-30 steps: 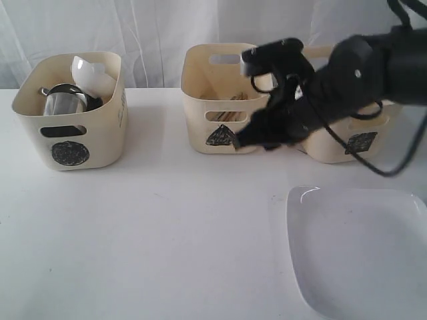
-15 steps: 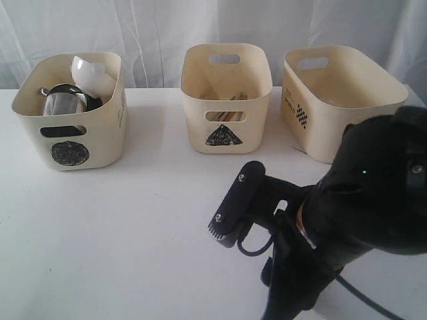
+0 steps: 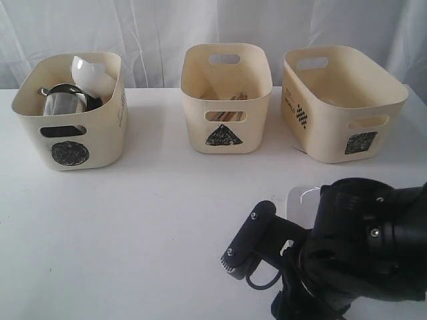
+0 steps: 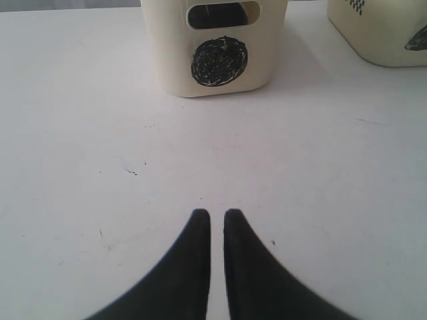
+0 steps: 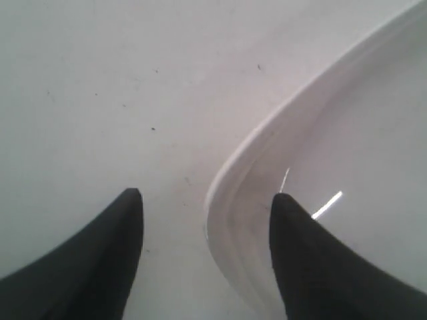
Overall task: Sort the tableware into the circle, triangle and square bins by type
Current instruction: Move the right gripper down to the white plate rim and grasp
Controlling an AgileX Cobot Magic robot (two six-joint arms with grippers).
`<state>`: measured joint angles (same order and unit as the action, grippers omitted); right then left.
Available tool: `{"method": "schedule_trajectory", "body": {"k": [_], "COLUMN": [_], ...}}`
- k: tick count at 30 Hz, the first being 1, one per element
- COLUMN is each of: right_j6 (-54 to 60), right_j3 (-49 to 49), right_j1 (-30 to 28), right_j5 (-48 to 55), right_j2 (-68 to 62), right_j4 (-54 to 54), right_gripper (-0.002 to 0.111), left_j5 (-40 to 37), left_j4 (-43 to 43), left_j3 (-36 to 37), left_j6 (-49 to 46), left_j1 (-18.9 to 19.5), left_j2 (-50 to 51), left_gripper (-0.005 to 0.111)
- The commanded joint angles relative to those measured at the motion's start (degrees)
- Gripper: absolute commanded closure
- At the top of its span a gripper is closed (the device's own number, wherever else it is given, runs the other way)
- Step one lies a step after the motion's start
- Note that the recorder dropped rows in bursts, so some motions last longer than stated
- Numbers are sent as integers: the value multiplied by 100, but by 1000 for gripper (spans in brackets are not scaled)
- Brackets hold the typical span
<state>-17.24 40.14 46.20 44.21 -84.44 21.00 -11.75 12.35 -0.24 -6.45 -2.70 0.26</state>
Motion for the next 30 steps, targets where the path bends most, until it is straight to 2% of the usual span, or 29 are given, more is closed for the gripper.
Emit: {"method": "schedule_trajectory", "body": {"k": [1,6,13,16,21,30], "right_j6": [-106,-617,-744,-744,-802,-844], "right_j3": [-140,-264,-298,-298,-298,-298], "right_j1": [13,13,3,3,3,72], "right_j5": [-104,-219,-428,-528,-540,-156], "right_j2": [-204,-379,-699,-747,-750,227], "right_j4": [98,568,788,788,777,677], "right_gripper": [54,56,67,79,106,108], "left_j5": [22,22,22,22,22,22], "left_j4": [19,19,19,19,19,19], "left_j3": [24,24,24,24,24,24], "left_j6": [11,11,11,11,11,11], "left_j1": [1,1,1,1,1,1], "left_j2": [-26,-26,-26,-26,-26,-26], "left_gripper": [92,92,92,92,92,92]}}
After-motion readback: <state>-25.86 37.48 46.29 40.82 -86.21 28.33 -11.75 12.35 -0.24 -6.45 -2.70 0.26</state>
